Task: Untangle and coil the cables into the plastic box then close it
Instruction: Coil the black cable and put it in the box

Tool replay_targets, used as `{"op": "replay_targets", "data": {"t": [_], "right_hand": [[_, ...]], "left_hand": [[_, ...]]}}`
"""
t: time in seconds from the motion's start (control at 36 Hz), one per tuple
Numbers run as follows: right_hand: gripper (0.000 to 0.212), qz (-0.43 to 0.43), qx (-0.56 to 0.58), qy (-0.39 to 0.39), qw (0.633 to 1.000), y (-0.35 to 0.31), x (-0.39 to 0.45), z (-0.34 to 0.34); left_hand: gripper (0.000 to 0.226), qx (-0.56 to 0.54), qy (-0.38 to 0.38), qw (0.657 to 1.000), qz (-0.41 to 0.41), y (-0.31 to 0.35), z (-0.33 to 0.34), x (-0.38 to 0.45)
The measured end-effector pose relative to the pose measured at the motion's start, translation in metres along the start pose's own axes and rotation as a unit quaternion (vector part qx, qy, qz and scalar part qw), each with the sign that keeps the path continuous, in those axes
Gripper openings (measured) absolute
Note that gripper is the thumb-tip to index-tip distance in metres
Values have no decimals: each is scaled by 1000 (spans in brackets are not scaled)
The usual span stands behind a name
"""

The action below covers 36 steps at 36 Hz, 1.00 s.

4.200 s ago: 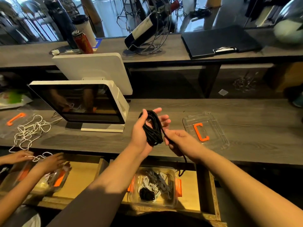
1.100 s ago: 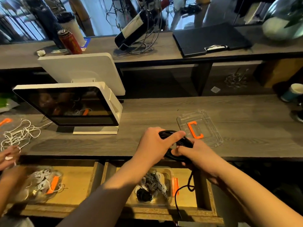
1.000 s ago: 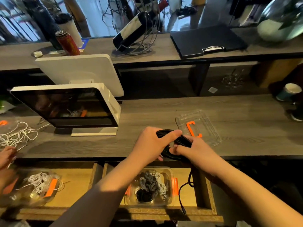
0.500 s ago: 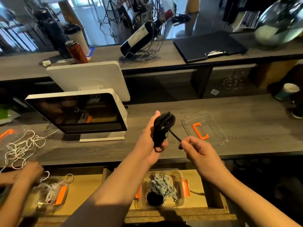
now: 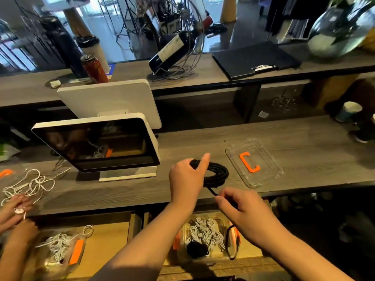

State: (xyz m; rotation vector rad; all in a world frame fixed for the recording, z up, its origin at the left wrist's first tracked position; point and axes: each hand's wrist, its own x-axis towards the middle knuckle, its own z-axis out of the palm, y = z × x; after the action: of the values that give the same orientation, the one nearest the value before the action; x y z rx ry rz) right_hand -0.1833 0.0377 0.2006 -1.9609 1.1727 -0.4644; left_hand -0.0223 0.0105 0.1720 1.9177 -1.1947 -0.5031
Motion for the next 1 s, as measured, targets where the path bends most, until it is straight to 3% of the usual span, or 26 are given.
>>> {"op": "replay_targets", "data": {"t": [0.08, 0.17, 0.31, 0.39, 0.44, 0.5, 0.58, 0.69, 0.81, 0.92, 1.0], "right_hand": [[18, -14, -32, -19, 999, -2, 2, -9], [19, -30, -41, -9, 999, 1, 5, -17], [35, -40, 7, 68, 997, 8, 8, -28], [47, -49, 39, 102, 993, 11, 8, -27], [53, -52, 60, 103, 992, 11, 5, -22], [45, -47, 79, 103, 990, 10, 2, -15], [32, -44, 100, 116, 987, 10, -2, -5], [33, -31, 140, 125, 982, 11, -5, 3], [26, -6, 176, 133, 975, 14, -8, 4], [30, 20, 162, 131, 978, 14, -11, 7], [33, 32, 160, 131, 978, 14, -10, 11]], "left_hand": [[53, 99, -116, 988, 30, -8, -1, 2], [53, 126, -196, 972, 27, -8, -4, -2], [54, -1, -287, 957, -43, -1, -12, -5], [63, -62, -414, 905, -81, 9, -21, -9], [72, -98, -456, 881, -82, 9, -25, -9], [77, -146, -479, 859, -107, 10, -29, -11], [71, -234, -495, 822, -158, 9, -32, -14], [56, -315, -498, 786, -185, 9, -30, -19], [62, -363, -476, 771, -220, 15, -24, -24], [48, -438, -454, 743, -224, 14, -20, -19], [48, -458, -407, 756, -230, 18, -14, -21]]}}
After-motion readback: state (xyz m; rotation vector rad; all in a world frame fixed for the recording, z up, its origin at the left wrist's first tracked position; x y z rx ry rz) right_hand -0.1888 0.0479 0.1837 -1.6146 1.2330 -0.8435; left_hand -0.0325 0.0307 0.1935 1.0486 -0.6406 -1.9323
